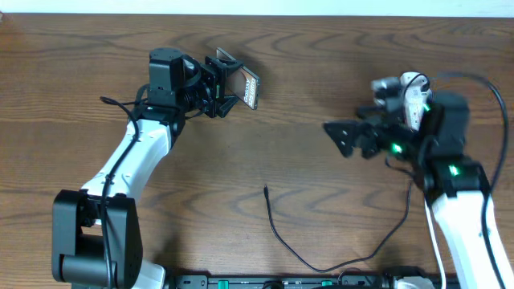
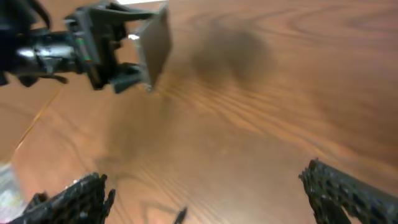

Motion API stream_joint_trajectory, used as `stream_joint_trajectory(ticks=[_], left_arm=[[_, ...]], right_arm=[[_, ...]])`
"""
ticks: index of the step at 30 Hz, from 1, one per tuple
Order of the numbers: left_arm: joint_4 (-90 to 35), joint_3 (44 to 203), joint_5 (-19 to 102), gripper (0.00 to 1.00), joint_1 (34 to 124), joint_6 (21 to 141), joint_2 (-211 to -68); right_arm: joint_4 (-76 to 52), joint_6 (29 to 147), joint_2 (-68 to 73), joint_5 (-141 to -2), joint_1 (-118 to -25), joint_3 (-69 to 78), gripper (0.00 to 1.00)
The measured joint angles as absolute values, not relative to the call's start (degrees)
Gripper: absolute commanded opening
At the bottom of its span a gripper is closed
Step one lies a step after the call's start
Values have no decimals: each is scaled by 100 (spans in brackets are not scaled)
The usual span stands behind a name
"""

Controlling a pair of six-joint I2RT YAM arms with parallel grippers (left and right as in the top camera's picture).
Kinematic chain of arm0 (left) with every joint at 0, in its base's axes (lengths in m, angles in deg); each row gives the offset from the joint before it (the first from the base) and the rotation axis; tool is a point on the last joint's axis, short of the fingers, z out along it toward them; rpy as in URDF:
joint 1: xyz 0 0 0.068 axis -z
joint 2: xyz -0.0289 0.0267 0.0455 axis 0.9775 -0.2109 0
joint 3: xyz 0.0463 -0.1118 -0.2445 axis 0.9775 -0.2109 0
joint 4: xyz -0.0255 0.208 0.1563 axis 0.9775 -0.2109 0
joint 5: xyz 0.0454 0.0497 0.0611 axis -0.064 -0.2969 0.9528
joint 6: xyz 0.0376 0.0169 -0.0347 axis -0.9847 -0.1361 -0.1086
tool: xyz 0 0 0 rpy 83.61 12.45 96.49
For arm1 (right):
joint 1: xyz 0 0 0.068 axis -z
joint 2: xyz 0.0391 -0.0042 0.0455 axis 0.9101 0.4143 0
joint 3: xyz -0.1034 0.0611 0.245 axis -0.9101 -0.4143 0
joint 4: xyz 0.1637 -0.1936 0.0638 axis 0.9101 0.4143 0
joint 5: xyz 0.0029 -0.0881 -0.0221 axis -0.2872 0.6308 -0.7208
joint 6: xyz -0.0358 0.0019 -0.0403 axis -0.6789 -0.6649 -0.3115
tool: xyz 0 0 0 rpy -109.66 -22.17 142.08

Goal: Plug charger to phone and switch on socket
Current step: 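Move the right gripper toward the phone held by the left gripper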

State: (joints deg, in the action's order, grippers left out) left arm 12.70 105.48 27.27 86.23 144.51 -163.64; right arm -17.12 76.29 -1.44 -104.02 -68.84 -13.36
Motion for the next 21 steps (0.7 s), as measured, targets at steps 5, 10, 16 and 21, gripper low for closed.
stream_joint_trajectory(ticks=[5, 10, 16, 21], left_arm=[[1270, 10548, 2912, 8, 8780, 14443, -16364], [1270, 10548, 3050, 7, 9019, 14445, -16364], [1294, 10548, 3205, 7, 9320, 14530, -16364], [1443, 10548, 3238, 8, 9519, 14650, -16364]], right_arm=[[-2326, 7500, 553, -10560, -7406, -999, 99], [-2704, 7533, 852, -10615, -7629, -997, 98], [-2783, 7529, 968, -10582, -7762, -997, 95], [-2796, 7529, 1036, -10435, -7775, -997, 91]])
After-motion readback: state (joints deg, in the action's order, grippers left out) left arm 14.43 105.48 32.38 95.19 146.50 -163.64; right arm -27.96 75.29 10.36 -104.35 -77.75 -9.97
